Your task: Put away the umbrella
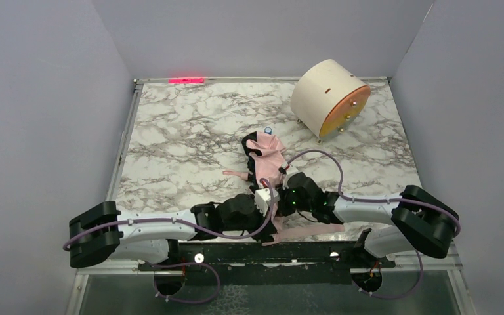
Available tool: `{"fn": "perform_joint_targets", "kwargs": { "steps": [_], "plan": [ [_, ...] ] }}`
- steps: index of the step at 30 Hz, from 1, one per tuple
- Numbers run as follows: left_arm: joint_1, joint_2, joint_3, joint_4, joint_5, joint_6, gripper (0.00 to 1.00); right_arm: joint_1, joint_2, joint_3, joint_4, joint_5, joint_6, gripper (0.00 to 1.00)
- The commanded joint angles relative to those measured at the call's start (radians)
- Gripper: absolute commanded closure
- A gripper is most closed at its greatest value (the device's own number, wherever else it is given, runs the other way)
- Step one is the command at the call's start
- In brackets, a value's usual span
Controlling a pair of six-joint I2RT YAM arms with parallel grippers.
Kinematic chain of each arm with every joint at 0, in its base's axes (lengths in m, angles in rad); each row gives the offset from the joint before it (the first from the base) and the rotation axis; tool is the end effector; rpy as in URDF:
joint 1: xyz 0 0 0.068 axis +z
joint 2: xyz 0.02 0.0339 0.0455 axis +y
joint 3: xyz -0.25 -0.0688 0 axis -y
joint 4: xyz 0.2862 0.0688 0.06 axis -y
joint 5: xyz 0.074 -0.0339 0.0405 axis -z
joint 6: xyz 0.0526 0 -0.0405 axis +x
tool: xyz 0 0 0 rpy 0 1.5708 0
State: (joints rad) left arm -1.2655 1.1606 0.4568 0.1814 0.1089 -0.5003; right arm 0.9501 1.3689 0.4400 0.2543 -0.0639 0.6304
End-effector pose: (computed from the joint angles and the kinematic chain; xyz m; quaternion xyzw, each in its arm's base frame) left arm 0.0807 -0.2752 0.1403 0.3480 0.7918 -0.4160 0.2809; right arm 0.1648 0.2363 0.0861 -0.1570 0.8871 0.3279 0.2843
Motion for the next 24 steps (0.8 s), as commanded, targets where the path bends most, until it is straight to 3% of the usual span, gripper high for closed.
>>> {"fn": "perform_joint_targets", "kwargs": {
  "steps": [1, 12, 19, 22, 24],
  "plan": [
    [-0.010, -0.054, 0.049, -0.054, 0.054, 0.002, 1.00, 0.006, 0.015, -0.015, 0.024, 0.037, 0.009, 0.85],
    [-0.021, -0.127, 0.138, -0.149, 0.267, -0.027, 1.00, 0.006, 0.055, -0.006, 0.029, 0.039, 0.003, 0.85],
    [-0.021, -0.124, 0.157, -0.249, 0.273, -0.012, 0.99, 0.005, 0.070, 0.000, 0.028, 0.042, -0.004, 0.85],
    [-0.021, -0.140, 0.134, -0.285, 0.257, -0.028, 0.76, 0.005, 0.073, 0.005, 0.019, 0.040, -0.013, 0.85],
    [-0.021, -0.185, 0.125, -0.327, 0.231, -0.034, 0.70, 0.005, 0.065, 0.007, 0.006, 0.034, -0.021, 0.85]
  ]
}}
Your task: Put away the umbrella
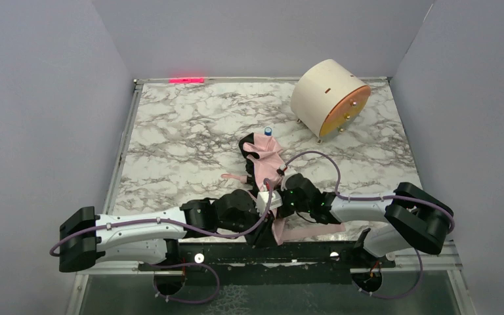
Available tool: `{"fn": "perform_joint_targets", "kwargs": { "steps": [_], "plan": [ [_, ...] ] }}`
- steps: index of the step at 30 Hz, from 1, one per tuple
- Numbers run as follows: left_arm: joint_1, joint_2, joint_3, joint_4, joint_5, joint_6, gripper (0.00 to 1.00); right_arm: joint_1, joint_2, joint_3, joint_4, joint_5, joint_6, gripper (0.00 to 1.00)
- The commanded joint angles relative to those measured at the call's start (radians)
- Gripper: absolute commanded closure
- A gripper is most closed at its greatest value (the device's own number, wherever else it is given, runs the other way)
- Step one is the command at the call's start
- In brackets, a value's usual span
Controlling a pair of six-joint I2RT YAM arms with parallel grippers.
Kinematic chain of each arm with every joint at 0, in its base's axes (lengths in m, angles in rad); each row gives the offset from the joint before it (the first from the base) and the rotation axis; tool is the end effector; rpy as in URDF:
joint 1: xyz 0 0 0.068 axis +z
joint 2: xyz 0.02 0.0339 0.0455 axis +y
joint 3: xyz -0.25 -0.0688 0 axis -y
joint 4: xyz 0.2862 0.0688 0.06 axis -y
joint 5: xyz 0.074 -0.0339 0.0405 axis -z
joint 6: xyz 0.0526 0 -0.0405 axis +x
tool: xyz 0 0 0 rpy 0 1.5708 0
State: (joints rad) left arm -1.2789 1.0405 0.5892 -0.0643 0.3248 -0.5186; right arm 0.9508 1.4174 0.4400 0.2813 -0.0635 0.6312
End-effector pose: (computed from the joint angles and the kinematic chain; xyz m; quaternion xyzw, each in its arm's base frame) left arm 0.0659 -0.2778 0.1973 0.3920 0.7616 -0.4758 0.2000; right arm 0.1650 0.2369 0.0757 -0.1573 0.8917 0.3212 0.2772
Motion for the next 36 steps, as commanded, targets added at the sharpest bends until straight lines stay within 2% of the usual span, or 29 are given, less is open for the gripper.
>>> {"fn": "perform_joint_targets", "kwargs": {
  "steps": [1, 5, 8, 11, 14, 17, 19, 22, 24, 27, 30, 33, 36],
  "plan": [
    [-0.008, -0.096, -0.002, -0.112, -0.007, -0.016, 0.68, 0.004, 0.009, 0.008, -0.031, 0.032, -0.024, 0.85],
    [-0.008, -0.237, 0.075, -0.230, -0.146, 0.005, 0.59, 0.005, -0.046, 0.012, -0.082, 0.039, -0.043, 0.85],
    [-0.008, -0.264, 0.195, -0.293, -0.246, 0.061, 0.59, 0.004, -0.089, 0.022, -0.131, 0.031, -0.077, 0.84],
    [-0.008, -0.228, 0.309, -0.325, -0.381, 0.126, 0.59, 0.006, -0.156, 0.030, -0.189, -0.014, -0.128, 0.79],
    [-0.001, -0.143, 0.395, -0.343, -0.588, 0.170, 0.63, 0.006, -0.278, 0.035, -0.271, -0.024, -0.142, 0.72],
    [0.057, -0.065, 0.451, -0.321, -0.742, 0.222, 0.63, 0.005, -0.438, 0.065, -0.418, 0.014, -0.144, 0.66],
    [0.164, -0.022, 0.468, -0.277, -0.715, 0.234, 0.63, 0.005, -0.520, 0.097, -0.514, 0.052, -0.147, 0.64],
    [0.346, 0.049, 0.459, -0.177, -0.531, 0.233, 0.63, 0.005, -0.616, 0.142, -0.607, 0.153, -0.149, 0.63],
    [0.398, 0.116, 0.460, -0.135, -0.442, 0.261, 0.63, 0.004, -0.653, 0.172, -0.627, 0.209, -0.150, 0.63],
    [0.406, 0.248, 0.488, -0.149, -0.386, 0.317, 0.64, 0.005, -0.639, 0.242, -0.679, 0.320, -0.151, 0.63],
    [0.406, 0.338, 0.472, -0.140, -0.299, 0.330, 0.70, 0.005, -0.589, 0.313, -0.718, 0.423, -0.166, 0.61],
    [0.404, 0.368, 0.410, -0.105, -0.144, 0.316, 0.76, 0.004, -0.559, 0.356, -0.712, 0.490, -0.189, 0.60],
    [0.390, 0.344, 0.317, -0.080, -0.124, 0.288, 0.77, 0.003, -0.539, 0.390, -0.700, 0.512, -0.211, 0.59]
  ]
}}
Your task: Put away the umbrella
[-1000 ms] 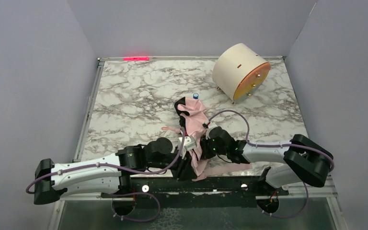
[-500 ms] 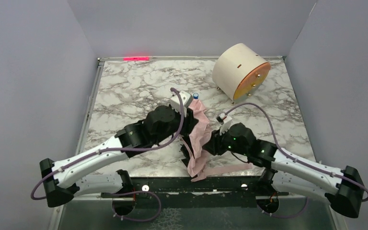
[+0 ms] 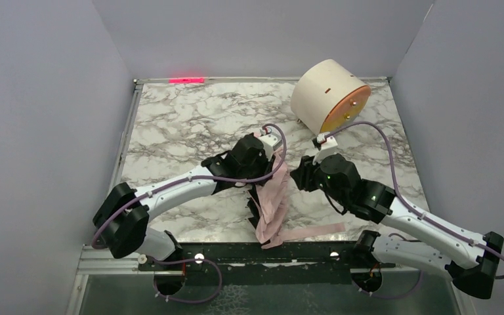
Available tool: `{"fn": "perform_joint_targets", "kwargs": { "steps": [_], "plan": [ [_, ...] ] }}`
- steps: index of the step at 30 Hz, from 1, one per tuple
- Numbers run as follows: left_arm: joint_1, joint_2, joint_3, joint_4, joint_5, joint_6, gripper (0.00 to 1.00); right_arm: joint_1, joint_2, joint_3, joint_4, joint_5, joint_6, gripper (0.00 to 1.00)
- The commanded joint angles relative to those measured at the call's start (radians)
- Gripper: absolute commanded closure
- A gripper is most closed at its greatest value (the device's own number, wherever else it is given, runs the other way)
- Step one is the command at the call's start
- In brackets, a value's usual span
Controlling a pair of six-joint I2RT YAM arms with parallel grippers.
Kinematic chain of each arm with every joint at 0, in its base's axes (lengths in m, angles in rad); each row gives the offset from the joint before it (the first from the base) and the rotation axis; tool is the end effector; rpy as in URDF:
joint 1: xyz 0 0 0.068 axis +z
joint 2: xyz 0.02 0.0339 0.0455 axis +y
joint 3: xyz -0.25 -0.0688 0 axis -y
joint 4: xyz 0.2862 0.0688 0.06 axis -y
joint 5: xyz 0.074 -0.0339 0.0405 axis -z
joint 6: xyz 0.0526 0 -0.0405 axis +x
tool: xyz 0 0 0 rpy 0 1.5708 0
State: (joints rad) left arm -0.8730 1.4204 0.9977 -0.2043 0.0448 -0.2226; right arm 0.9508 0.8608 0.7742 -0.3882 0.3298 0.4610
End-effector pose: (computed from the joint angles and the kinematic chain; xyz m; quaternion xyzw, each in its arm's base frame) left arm 0.2363 -0.2855 0.2237 0.2942 0.8406 -0.2537 0.3776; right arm 0.1634 0.1996 0.2815 -0.1212 0.8376 0.2268 0.4820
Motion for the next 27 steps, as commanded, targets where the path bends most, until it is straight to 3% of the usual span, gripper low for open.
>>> {"fn": "perform_joint_targets", "kwargs": {
  "steps": [1, 7, 16, 24, 27],
  "plan": [
    [-0.020, -0.052, -0.126, 0.069, 0.156, -0.016, 0.77, 0.003, 0.024, 0.064, -0.027, 0.119, -0.045, 0.59],
    [-0.063, -0.118, -0.345, 0.234, 0.198, -0.081, 0.77, -0.003, 0.071, 0.064, 0.017, 0.078, -0.045, 0.59],
    [-0.075, -0.069, -0.504, 0.474, 0.187, -0.141, 0.78, -0.087, 0.193, 0.025, 0.130, -0.111, -0.004, 0.57],
    [-0.075, -0.102, -0.634, 0.562, 0.125, -0.193, 0.78, -0.297, 0.292, 0.036, 0.263, -0.505, -0.112, 0.42],
    [-0.075, -0.137, -0.669, 0.579, 0.106, -0.204, 0.76, -0.330, 0.350, 0.076, 0.251, -0.601, -0.146, 0.42]
  ]
}}
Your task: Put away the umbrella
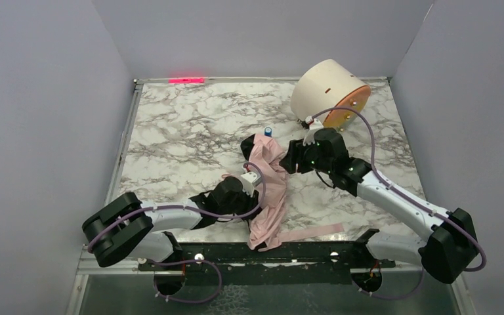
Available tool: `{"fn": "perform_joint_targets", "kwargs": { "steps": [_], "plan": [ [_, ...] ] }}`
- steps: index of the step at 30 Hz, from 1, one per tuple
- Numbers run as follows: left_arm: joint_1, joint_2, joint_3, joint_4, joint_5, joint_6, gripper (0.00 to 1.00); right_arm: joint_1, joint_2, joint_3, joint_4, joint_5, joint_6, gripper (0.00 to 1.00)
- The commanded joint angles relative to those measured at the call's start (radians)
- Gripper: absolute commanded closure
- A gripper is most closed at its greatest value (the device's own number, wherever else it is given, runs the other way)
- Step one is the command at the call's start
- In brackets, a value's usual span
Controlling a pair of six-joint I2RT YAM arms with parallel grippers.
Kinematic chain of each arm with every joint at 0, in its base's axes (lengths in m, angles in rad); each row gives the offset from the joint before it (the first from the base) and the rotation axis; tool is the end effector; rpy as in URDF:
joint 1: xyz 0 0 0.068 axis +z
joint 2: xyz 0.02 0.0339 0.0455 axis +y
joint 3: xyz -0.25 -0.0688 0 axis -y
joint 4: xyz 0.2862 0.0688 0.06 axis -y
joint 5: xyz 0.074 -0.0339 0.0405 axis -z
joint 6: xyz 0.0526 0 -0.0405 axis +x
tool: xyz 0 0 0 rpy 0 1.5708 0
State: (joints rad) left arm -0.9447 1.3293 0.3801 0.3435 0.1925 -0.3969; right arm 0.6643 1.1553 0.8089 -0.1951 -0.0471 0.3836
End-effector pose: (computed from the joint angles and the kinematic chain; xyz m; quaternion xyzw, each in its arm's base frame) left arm 0.1553 -0.2319 0.0870 0.2814 0.8368 -0.3538 0.3089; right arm 0.2481 0.1974 0.2363 -0.1332 0.8600 0.2639 0.4158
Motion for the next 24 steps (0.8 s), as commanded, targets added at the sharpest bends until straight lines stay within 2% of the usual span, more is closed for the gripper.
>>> {"fn": "perform_joint_targets", "kwargs": {
  "steps": [1, 3, 6, 9, 13, 15, 20, 24],
  "plan": [
    [-0.003, -0.052, -0.056, 0.033, -0.048, -0.032, 0.76, -0.043, 0.076, 0.061, 0.045, -0.261, -0.087, 0.45],
    [-0.003, -0.058, -0.061, 0.035, -0.054, -0.034, 0.75, -0.044, 0.101, 0.076, 0.040, -0.321, -0.100, 0.51],
    [-0.003, -0.057, -0.063, 0.043, -0.056, -0.037, 0.73, -0.043, 0.114, 0.046, 0.078, -0.405, -0.109, 0.52],
    [-0.003, -0.057, -0.064, 0.047, -0.056, -0.039, 0.73, -0.043, 0.123, 0.017, 0.120, -0.440, -0.106, 0.45],
    [-0.003, -0.089, -0.058, 0.047, -0.047, -0.040, 0.68, -0.043, 0.130, 0.056, 0.115, -0.372, -0.118, 0.38],
    [-0.003, -0.134, -0.046, 0.033, -0.047, -0.047, 0.62, -0.044, 0.143, 0.073, 0.082, -0.372, -0.144, 0.39],
    [-0.003, -0.277, 0.039, -0.113, -0.099, -0.051, 0.40, -0.043, 0.113, 0.002, 0.089, -0.410, -0.184, 0.40],
    [-0.002, -0.399, 0.134, -0.273, -0.144, -0.017, 0.31, -0.043, 0.102, -0.036, 0.118, -0.377, -0.206, 0.34]
  ]
}}
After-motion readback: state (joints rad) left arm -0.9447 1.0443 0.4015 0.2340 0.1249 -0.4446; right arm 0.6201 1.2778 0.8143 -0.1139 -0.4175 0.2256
